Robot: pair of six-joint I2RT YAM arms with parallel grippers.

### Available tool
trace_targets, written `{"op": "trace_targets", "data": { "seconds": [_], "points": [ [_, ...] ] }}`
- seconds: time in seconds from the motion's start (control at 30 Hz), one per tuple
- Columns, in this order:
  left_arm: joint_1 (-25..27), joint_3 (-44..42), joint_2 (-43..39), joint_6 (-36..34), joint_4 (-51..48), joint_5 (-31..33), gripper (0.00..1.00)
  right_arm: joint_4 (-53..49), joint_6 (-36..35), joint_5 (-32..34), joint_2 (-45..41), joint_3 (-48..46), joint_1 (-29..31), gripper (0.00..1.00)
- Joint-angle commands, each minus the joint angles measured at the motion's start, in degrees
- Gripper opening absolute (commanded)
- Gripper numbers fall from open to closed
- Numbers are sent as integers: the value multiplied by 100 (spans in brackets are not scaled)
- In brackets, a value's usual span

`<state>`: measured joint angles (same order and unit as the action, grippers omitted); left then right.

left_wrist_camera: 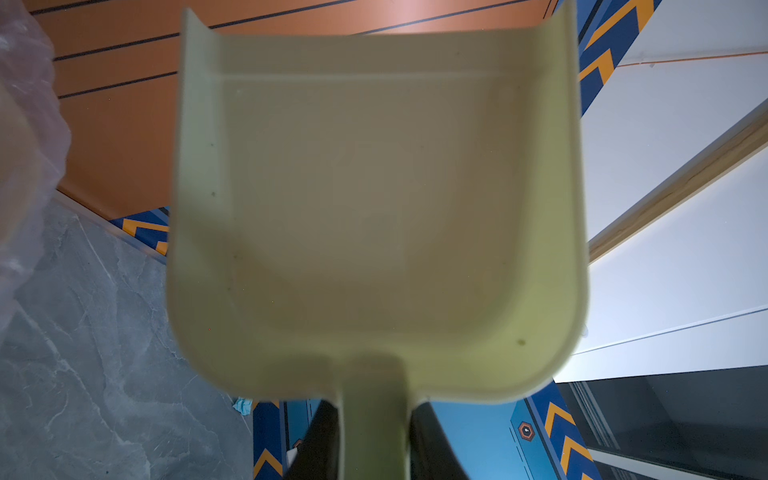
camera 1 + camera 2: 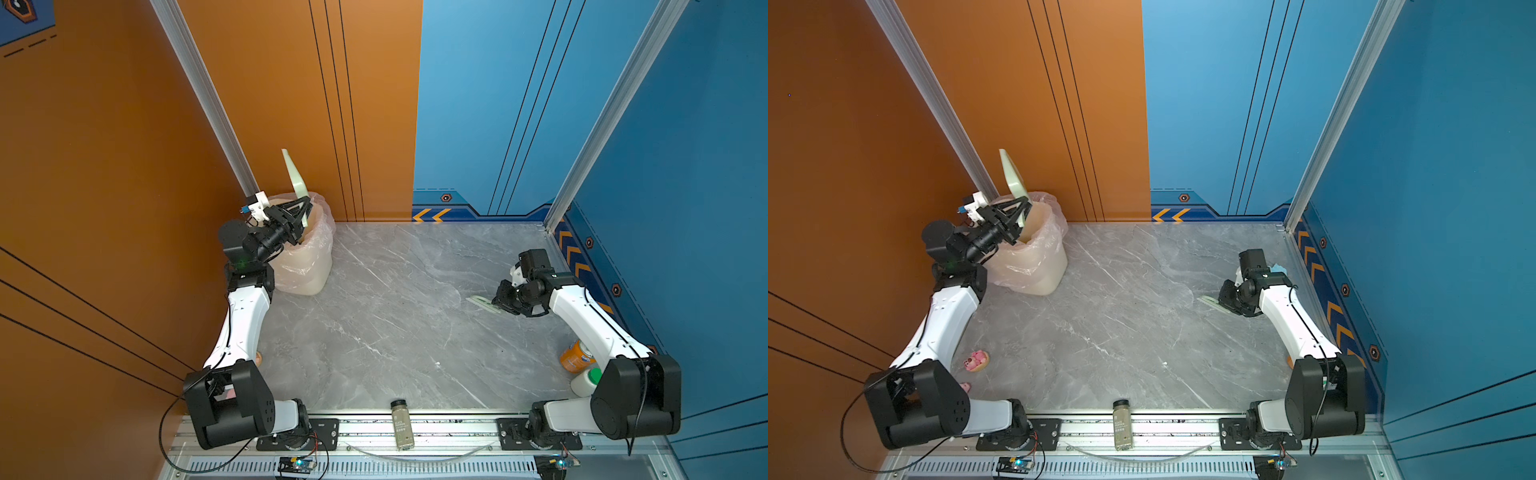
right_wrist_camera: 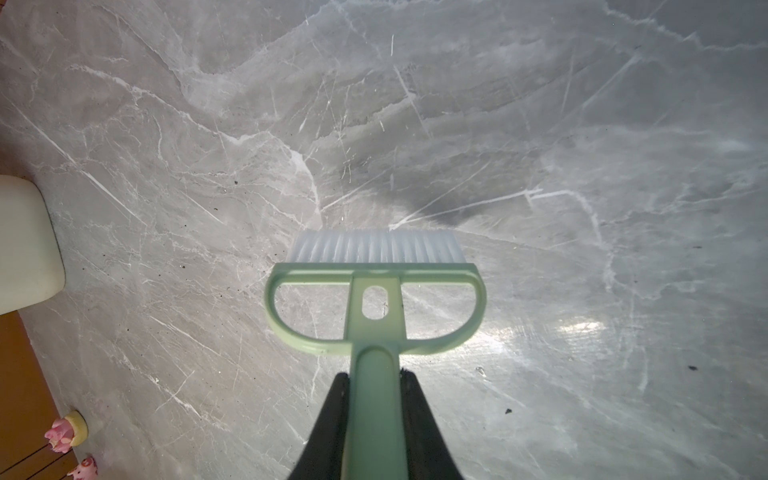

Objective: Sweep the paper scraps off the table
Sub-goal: 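Lower the empty dustpan with the left gripper while the right brush nears the blue scrap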

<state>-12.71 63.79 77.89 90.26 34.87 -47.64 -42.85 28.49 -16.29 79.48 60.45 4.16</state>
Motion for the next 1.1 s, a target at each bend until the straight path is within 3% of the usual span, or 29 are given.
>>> {"op": "trace_targets", "data": {
  "seconds": [0.0, 0.07, 0.13, 0.23, 0.33, 0.57, 0.73, 1.07],
  "points": [
    [186, 132, -78, -601, -307, -39, 0, -123, -128, 156, -99, 305, -47, 0],
    [353, 355, -172, -1395, -1292, 96, 0, -166, -157, 205, -89, 456, -64, 0],
    [592, 724, -312, -2642, -2864, 517, 0, -210, -185, 259, -65, 627, -106, 0],
    [1149, 1452, -469, -4548, -5086, 1749, 0, -232, -202, 299, 4, 857, -196, 0],
    [1723, 1847, -513, -5600, -6114, 2988, 0, -283, -230, 486, 107, 1115, -295, 0],
    [2614, 1711, -537, -6422, -6528, 4455, 0, -356, -299, 1163, 214, 1552, -660, 0],
    [3252, 1466, -498, -6855, -6452, 5282, 0, -317, -392, 1244, 363, 1694, -1108, 0],
    [4340, 1233, -57, -7564, -6361, 6211, 0, 139, -421, 1698, 718, 1747, -1876, 0]
  ]
}}
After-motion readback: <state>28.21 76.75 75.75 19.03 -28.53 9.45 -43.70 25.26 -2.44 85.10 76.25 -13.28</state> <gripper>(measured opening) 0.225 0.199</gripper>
